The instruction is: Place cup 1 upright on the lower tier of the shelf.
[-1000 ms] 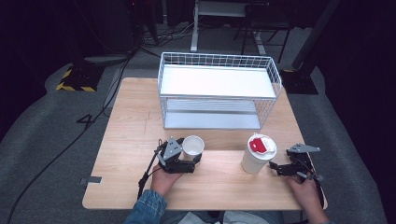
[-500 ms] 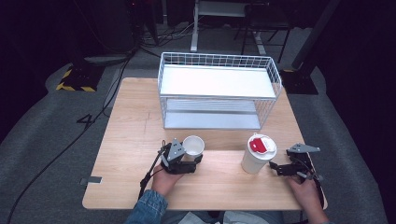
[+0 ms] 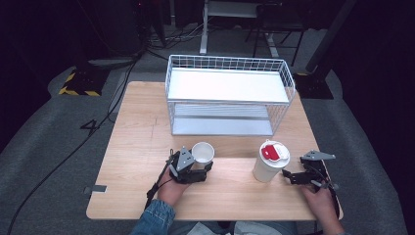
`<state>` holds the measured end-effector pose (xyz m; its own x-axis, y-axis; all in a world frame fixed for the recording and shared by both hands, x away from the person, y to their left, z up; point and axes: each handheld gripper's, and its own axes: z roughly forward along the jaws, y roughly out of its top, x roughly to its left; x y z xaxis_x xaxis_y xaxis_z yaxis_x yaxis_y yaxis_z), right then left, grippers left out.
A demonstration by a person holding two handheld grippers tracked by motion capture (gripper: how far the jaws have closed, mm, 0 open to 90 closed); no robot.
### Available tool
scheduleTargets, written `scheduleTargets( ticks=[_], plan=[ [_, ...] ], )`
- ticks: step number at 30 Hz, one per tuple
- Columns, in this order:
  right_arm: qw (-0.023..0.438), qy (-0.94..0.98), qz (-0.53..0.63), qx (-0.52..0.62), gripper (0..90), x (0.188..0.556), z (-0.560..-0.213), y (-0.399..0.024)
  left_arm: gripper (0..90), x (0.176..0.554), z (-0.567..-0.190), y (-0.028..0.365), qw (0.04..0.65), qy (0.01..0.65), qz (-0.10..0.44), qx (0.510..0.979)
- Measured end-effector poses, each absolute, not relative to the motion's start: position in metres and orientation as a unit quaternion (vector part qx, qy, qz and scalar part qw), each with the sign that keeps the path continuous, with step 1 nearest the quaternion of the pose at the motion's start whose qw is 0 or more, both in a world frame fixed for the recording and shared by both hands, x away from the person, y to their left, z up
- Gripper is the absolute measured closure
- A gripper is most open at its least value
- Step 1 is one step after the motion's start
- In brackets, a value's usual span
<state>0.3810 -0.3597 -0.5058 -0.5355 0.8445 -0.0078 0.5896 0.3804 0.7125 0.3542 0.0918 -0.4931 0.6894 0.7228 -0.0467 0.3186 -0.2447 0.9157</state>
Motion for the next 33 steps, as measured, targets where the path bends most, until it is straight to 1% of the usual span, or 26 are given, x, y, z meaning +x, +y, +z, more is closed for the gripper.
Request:
scheduleTargets(
  ticks=[14,16,21,26,33],
  plan=[
    [0.190,0.808,0.336,0.445,1.4,0.381,-0.506,-0.360,21.9,0.355,-0.493,0.092,0.512,0.344,0.196,0.763],
    [0.190,0.808,0.336,0.445,1.4,0.381,-0.506,-0.360,21.8,0.355,-0.490,0.092,0.509,0.355,0.190,0.761],
    [0.190,0.808,0.336,0.445,1.4,0.381,-0.506,-0.360,21.8,0.357,-0.479,0.093,0.526,0.356,0.189,0.749],
    [0.190,0.808,0.336,0.445,1.3,0.381,-0.506,-0.360,21.8,0.360,-0.470,0.091,0.528,0.356,0.191,0.747],
    [0.190,0.808,0.336,0.445,1.3,0.381,-0.506,-0.360,21.7,0.375,-0.451,0.091,0.527,0.361,0.184,0.747]
  ],
)
